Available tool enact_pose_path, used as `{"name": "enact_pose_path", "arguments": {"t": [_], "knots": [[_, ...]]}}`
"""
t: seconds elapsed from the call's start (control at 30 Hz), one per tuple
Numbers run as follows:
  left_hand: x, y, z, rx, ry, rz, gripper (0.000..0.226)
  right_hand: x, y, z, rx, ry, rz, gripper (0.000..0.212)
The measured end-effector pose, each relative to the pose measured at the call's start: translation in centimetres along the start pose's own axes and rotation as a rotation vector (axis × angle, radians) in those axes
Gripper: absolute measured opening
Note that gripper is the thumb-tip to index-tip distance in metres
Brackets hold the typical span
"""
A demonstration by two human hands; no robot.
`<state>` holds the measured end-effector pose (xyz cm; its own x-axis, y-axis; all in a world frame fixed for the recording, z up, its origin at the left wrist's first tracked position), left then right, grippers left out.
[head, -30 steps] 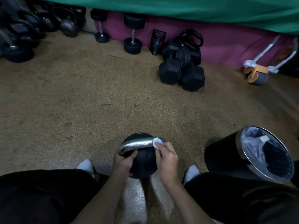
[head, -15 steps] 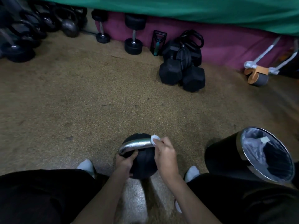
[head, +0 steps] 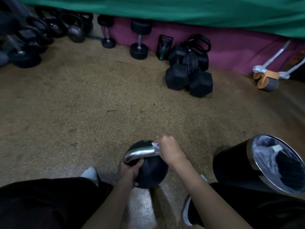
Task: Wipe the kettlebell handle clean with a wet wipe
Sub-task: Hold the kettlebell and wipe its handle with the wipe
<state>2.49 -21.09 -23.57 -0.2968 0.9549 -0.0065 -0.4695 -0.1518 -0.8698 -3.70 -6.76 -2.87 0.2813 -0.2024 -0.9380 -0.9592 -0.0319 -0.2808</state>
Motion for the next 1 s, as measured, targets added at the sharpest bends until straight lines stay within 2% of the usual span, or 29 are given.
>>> {"name": "enact_pose_path", "arguments": {"t": [0.1,0.63,0.8,1.0], "knots": [[0.2,0.7,-0.3,-0.024,-0.004,-0.02,0.102,0.1,1.5,0.4,0.061,-0.027,-0.149,0.022],[0.7,-0.5,0.3,-0.004,-0.02,-0.055,0.082,-0.1,2.5,0.8,0.097,-0.03,-0.394,0.022],[0.7,-0.7,0.5,0.002,-0.027,-0.062,0.084,-0.2,2.7,-0.3,0.05,-0.056,-0.446,0.028],[0.6,-1.0,0.6,0.018,-0.026,-0.042,0.083,0.1,3.3,0.9,0.068,-0.015,-0.492,0.02]]}}
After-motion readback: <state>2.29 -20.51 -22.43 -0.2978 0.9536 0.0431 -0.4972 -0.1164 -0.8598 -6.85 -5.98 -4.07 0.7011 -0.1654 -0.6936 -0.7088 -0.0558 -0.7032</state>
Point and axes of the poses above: each hand's wrist, its own y-axis towards the middle knuckle, its own x-axis out of the palm, z = x × y, the point moved 7 cm from there along y, towards the middle knuckle, and after that the axes turned 7 degrees about -y, right-handed, at the moved point
